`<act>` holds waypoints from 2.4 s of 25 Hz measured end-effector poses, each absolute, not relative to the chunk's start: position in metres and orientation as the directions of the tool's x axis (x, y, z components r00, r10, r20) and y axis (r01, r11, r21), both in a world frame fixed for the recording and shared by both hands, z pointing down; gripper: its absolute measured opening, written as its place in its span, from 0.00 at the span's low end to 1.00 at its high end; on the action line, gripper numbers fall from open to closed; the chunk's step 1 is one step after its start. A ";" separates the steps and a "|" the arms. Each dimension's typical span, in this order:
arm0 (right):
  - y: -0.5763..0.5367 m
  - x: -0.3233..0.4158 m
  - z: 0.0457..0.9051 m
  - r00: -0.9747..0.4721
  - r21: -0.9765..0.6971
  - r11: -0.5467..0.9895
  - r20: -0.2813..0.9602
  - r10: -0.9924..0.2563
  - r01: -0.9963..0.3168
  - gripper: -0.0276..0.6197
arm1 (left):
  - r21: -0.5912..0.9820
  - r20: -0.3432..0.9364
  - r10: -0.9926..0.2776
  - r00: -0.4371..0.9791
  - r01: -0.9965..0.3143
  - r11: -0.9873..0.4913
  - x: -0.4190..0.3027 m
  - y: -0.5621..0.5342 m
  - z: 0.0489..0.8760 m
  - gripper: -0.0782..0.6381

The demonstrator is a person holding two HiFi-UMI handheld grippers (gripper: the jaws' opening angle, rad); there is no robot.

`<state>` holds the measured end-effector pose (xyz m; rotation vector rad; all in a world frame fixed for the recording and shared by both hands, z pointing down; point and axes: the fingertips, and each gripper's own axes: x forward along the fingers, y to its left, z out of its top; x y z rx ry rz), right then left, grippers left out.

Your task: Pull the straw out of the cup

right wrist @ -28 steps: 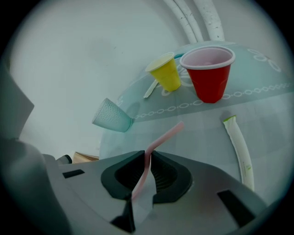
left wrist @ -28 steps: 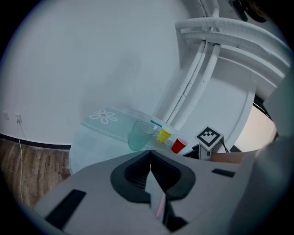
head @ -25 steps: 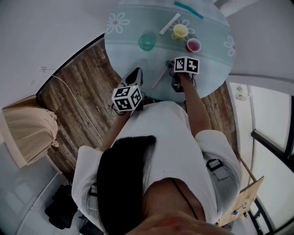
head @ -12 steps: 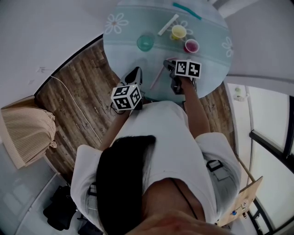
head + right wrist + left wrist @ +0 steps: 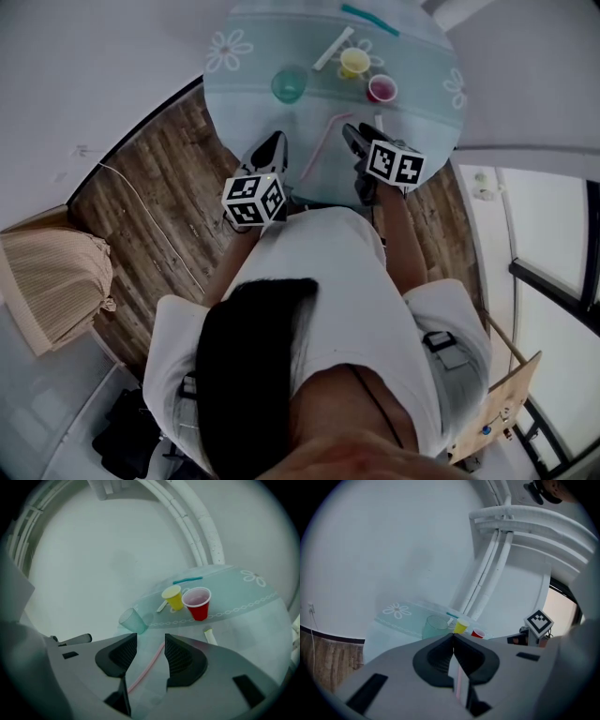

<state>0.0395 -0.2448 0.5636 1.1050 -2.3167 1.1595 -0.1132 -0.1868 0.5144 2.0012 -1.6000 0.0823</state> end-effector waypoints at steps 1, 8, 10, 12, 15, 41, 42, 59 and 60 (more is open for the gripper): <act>-0.242 0.042 0.558 -0.642 -0.531 0.368 0.564 -0.520 -0.764 0.34 | 0.393 0.384 -0.879 0.284 -0.911 -0.123 -0.113 -0.186 0.513 0.12; -0.216 0.049 0.529 -0.604 -0.466 0.396 0.490 -0.629 -0.791 0.34 | 0.442 0.346 -0.887 0.305 -0.887 -0.132 -0.114 -0.175 0.502 0.12; -0.209 0.050 0.523 -0.592 -0.447 0.401 0.473 -0.653 -0.799 0.34 | 0.420 0.346 -0.886 0.310 -0.895 -0.149 -0.114 -0.171 0.501 0.12; -0.204 0.051 0.517 -0.579 -0.427 0.404 0.458 -0.675 -0.809 0.34 | 0.401 0.346 -0.882 0.320 -0.900 -0.169 -0.113 -0.166 0.500 0.12; -0.194 0.055 0.507 -0.548 -0.389 0.400 0.429 -0.718 -0.830 0.32 | 0.401 0.335 -0.881 0.334 -0.897 -0.188 -0.111 -0.156 0.494 0.12; -0.128 0.046 0.501 -0.436 -0.188 0.394 0.362 -0.824 -0.900 0.11 | 0.375 0.331 -0.849 0.411 -0.883 -0.281 -0.080 -0.112 0.491 0.12; -0.127 0.046 0.500 -0.434 -0.170 0.399 0.358 -0.827 -0.901 0.10 | 0.375 0.332 -0.848 0.413 -0.883 -0.283 -0.079 -0.112 0.491 0.12; -0.103 0.039 0.502 -0.454 -0.147 0.432 0.370 -0.810 -0.890 0.10 | 0.380 0.351 -0.819 0.453 -0.869 -0.318 -0.064 -0.096 0.500 0.12; -0.102 0.039 0.503 -0.454 -0.146 0.432 0.374 -0.809 -0.890 0.10 | 0.382 0.348 -0.818 0.458 -0.866 -0.323 -0.063 -0.095 0.500 0.12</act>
